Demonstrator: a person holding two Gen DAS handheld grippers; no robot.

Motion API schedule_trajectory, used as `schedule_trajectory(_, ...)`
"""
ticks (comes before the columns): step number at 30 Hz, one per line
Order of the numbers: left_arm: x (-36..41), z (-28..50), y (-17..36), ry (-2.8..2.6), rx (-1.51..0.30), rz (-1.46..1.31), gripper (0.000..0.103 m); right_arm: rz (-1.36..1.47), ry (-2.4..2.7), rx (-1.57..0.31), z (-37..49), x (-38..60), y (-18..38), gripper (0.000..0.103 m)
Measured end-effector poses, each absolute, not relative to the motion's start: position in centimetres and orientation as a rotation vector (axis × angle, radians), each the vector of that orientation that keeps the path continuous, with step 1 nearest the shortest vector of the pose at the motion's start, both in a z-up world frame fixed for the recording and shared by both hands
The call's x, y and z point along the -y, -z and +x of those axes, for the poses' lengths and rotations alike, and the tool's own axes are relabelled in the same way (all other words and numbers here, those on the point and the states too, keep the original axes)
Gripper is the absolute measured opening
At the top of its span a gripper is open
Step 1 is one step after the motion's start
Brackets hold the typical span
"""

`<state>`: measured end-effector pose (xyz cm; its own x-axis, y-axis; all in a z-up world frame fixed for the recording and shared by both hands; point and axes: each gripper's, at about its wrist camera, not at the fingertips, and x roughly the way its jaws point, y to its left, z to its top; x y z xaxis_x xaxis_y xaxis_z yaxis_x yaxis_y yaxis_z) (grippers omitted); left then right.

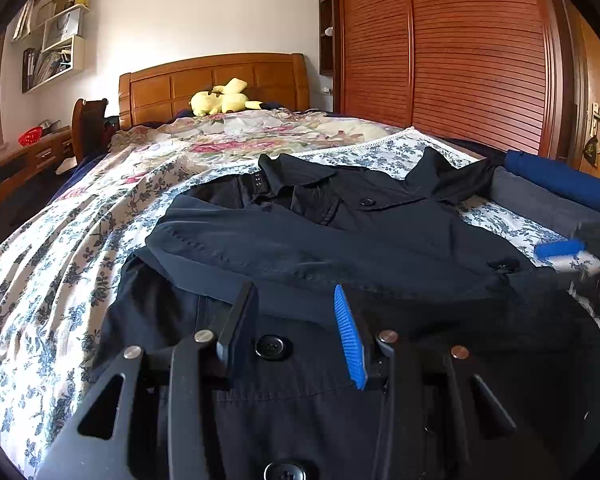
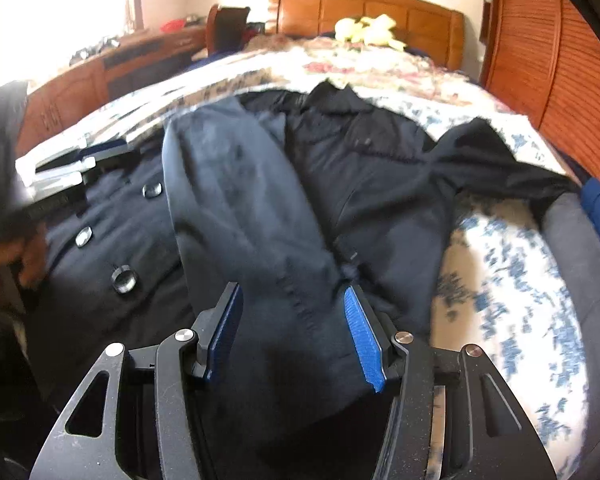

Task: Fold large clothes
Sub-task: 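Move the open right tool to the other coat sleeve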

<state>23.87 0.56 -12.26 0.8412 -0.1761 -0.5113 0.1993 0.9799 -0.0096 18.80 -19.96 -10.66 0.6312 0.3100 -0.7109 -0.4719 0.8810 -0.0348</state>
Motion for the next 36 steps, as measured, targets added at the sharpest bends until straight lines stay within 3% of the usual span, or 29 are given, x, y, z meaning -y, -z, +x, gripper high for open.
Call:
schedule_trajectory(12, -0.3, 23.8, 12.5, 0.199, -0.546, 0.045, 0.038, -0.186, -0.274, -0.718, 25.5, 24.8, 6.3, 0.057)
schedule_trajectory(18, -0.3, 23.9, 12.5, 0.199, -0.546, 0.046, 0.038, -0.184, -0.232, -0.753, 28.9, 26.7, 6.9, 0.06)
schedule_trajectory(25, -0.3, 23.9, 12.6, 0.202, -0.548, 0.045, 0.038, -0.124, -0.182, -0.78, 33.0, 29.5, 7.4, 0.077)
schedule_trajectory(36, -0.1, 24.0, 12.7, 0.213, -0.552, 0.042, 0.038, 0.034, -0.058, -0.865, 39.1, 33.8, 9.7, 0.078)
